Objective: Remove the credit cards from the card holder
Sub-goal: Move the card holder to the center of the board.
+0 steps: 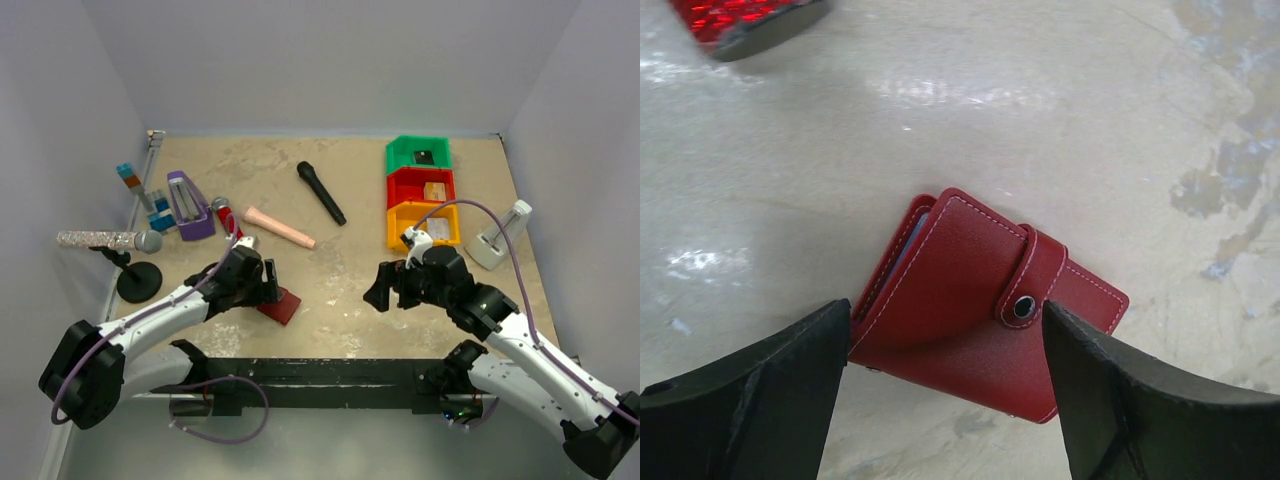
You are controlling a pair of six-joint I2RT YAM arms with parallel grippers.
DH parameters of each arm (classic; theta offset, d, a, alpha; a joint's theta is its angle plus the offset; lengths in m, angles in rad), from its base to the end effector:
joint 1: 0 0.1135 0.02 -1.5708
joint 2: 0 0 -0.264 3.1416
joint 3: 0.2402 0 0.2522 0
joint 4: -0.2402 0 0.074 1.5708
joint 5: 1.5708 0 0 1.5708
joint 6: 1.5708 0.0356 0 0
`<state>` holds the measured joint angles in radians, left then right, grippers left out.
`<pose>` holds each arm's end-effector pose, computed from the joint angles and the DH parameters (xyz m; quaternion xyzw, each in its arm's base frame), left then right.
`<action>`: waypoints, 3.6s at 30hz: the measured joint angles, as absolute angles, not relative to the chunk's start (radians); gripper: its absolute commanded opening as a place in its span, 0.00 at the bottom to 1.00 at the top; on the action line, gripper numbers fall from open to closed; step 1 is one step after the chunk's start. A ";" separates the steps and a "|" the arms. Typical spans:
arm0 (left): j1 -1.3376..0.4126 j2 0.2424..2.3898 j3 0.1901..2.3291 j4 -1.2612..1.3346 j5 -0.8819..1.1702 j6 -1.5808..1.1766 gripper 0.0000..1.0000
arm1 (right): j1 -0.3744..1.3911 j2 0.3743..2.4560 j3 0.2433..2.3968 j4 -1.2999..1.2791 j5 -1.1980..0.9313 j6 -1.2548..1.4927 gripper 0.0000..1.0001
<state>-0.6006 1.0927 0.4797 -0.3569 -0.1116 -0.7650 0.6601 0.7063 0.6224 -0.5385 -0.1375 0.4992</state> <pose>0.1633 -0.1071 0.1658 -0.0947 0.9491 -0.1451 0.2629 0.1211 0.1002 0.2604 -0.1026 0.8822 0.3007 0.3477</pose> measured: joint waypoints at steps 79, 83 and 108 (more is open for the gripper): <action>-0.822 1.012 0.369 -0.269 -0.250 -1.015 0.52 | 0.906 1.757 0.910 -0.097 -0.403 0.675 0.42; -0.822 1.060 0.390 -0.220 -0.215 -0.959 0.52 | 0.924 1.708 0.846 -0.072 -0.403 0.683 0.43; -0.821 0.920 0.308 -0.249 -0.220 -1.028 0.38 | 0.902 1.646 0.838 -0.098 -0.338 0.689 0.54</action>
<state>-0.8211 0.9195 0.3084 -0.2485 -0.2203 -1.0283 0.9020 1.6463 0.8375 -0.0982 -0.3382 0.6891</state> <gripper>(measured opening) 0.380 0.565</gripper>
